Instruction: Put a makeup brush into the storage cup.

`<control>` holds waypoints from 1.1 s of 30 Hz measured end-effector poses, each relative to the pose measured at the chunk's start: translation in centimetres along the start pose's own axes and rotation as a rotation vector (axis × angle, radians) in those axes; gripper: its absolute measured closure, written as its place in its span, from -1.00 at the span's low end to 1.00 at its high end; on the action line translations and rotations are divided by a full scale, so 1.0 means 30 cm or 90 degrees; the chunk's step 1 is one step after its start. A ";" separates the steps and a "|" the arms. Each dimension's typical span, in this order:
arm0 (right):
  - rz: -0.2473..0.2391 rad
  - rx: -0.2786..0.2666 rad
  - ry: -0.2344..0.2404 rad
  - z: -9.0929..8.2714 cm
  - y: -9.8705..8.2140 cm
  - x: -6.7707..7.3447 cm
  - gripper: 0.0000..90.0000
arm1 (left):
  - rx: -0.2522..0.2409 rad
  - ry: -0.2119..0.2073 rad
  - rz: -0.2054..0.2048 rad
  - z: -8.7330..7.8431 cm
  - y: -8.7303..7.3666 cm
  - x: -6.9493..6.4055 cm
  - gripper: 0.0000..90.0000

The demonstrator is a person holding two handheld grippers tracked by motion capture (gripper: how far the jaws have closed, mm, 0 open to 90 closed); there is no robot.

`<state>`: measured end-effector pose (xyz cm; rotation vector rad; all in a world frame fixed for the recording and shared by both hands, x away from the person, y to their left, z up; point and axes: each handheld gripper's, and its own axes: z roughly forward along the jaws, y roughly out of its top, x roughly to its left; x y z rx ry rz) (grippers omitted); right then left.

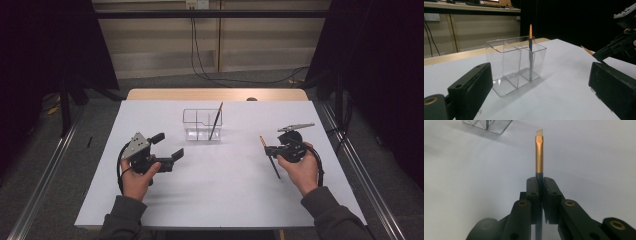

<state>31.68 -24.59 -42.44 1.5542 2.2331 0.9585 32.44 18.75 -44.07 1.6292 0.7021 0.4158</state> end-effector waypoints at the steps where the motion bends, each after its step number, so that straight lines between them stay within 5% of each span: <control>1: 0.001 -0.007 0.000 -0.001 -0.001 0.000 0.88 | 0.001 0.001 0.001 0.000 0.000 0.000 -0.89; 33: 0.006 -0.164 0.007 -0.045 -0.006 0.018 0.88 | 0.002 -0.012 -0.005 0.002 -0.003 0.002 -0.89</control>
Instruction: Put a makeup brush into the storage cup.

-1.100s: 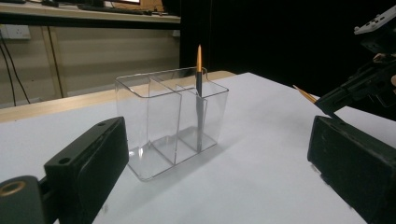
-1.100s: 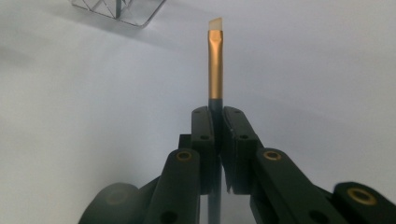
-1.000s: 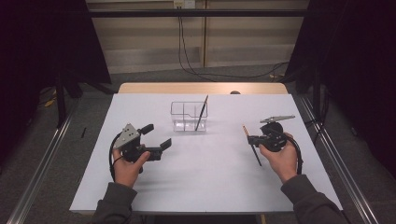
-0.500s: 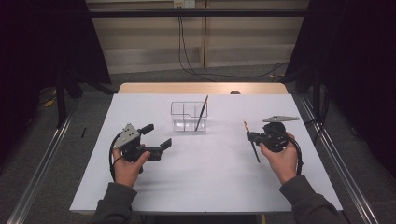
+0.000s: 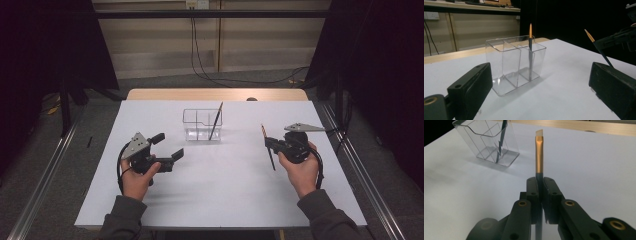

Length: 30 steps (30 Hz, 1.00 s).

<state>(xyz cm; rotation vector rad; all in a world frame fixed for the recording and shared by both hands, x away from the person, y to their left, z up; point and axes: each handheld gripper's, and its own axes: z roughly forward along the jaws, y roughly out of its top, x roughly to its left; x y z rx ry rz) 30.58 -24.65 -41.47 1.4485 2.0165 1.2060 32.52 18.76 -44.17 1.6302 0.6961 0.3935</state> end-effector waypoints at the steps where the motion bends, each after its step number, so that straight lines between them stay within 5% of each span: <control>1: -0.001 -0.003 0.001 -0.001 0.001 0.000 0.88 | -0.002 0.004 -0.008 0.001 -0.001 -0.003 -0.89; 30: -0.013 -0.116 -0.010 -0.049 0.008 0.018 0.88 | -0.003 0.007 -0.002 -0.001 0.001 -0.002 -0.89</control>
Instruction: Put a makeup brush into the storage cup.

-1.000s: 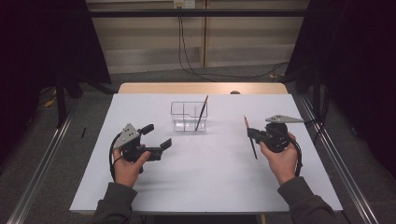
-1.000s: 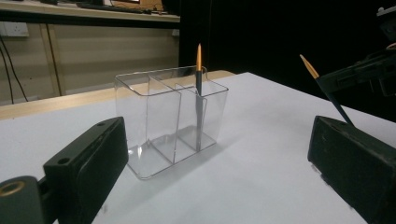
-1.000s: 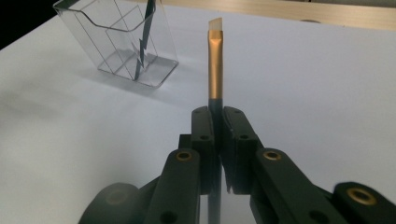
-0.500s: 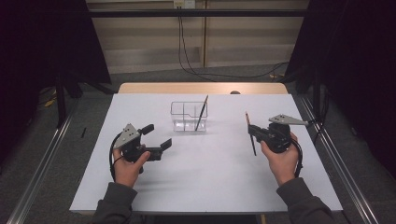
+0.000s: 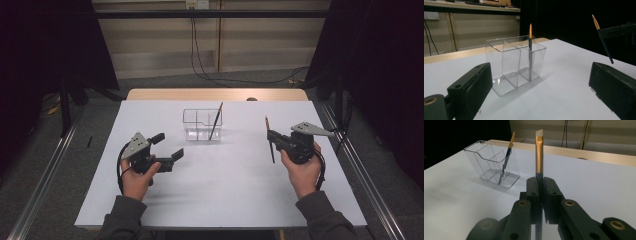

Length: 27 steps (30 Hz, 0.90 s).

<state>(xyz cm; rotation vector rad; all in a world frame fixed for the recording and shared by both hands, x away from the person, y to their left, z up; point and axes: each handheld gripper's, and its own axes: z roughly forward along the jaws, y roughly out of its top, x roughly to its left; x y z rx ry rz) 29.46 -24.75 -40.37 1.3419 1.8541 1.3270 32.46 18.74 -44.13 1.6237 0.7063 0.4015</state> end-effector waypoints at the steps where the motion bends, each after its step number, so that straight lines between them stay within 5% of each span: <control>1: -0.001 -0.002 0.001 -0.002 0.001 0.000 0.88 | 0.000 -0.001 0.000 0.000 0.000 0.000 -0.89; 27: 0.003 -0.094 0.006 -0.016 0.000 0.015 0.88 | 0.001 0.000 -0.002 0.002 -0.001 -0.001 -0.89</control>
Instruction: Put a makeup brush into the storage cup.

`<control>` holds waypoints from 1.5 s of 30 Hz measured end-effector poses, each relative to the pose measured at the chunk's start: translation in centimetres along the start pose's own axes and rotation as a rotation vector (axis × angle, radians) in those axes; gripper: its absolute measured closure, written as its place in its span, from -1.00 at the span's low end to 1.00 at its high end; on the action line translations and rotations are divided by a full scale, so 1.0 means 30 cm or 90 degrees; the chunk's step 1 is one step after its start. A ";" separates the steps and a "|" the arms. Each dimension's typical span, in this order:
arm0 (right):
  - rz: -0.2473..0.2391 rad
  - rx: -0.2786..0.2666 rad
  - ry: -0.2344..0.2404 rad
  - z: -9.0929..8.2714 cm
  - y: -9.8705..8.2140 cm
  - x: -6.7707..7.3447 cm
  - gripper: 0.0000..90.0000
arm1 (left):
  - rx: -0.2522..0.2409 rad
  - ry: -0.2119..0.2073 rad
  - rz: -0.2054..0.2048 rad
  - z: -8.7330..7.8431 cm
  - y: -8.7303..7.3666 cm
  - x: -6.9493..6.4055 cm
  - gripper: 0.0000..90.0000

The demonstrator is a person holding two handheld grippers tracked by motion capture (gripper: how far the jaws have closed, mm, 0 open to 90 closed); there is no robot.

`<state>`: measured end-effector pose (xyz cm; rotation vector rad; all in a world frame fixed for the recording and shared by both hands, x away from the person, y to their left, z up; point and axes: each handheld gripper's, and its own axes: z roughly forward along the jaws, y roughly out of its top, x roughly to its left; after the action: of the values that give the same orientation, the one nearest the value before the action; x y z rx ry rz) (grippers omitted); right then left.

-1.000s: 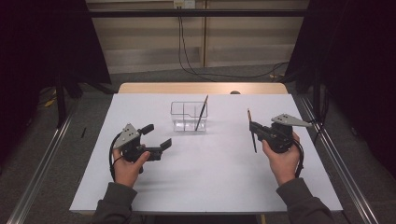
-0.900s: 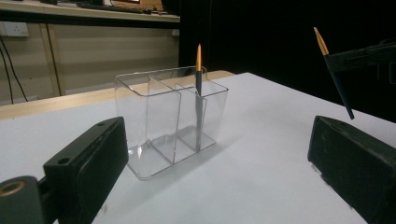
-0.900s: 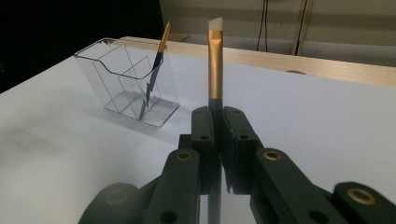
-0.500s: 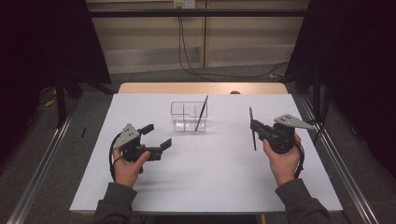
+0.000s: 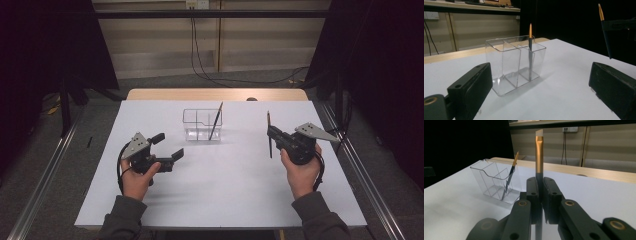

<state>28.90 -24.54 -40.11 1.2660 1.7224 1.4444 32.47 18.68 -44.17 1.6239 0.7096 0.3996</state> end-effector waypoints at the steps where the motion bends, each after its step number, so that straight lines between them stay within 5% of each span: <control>1: 0.002 -0.004 0.003 0.000 0.000 0.002 0.88 | -0.001 0.000 0.000 0.000 0.000 0.000 -0.89; 14: 0.014 -0.052 0.015 0.019 -0.016 0.016 0.88 | -0.001 0.001 -0.007 0.000 -0.004 0.003 -0.89; 45: 0.013 -0.091 0.031 0.055 0.014 0.034 0.88 | 0.003 -0.009 -0.002 0.001 -0.003 0.006 -0.89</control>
<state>30.03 -22.91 -40.00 1.1832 1.6099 1.5927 32.62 18.79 -44.30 1.6289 0.7023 0.3839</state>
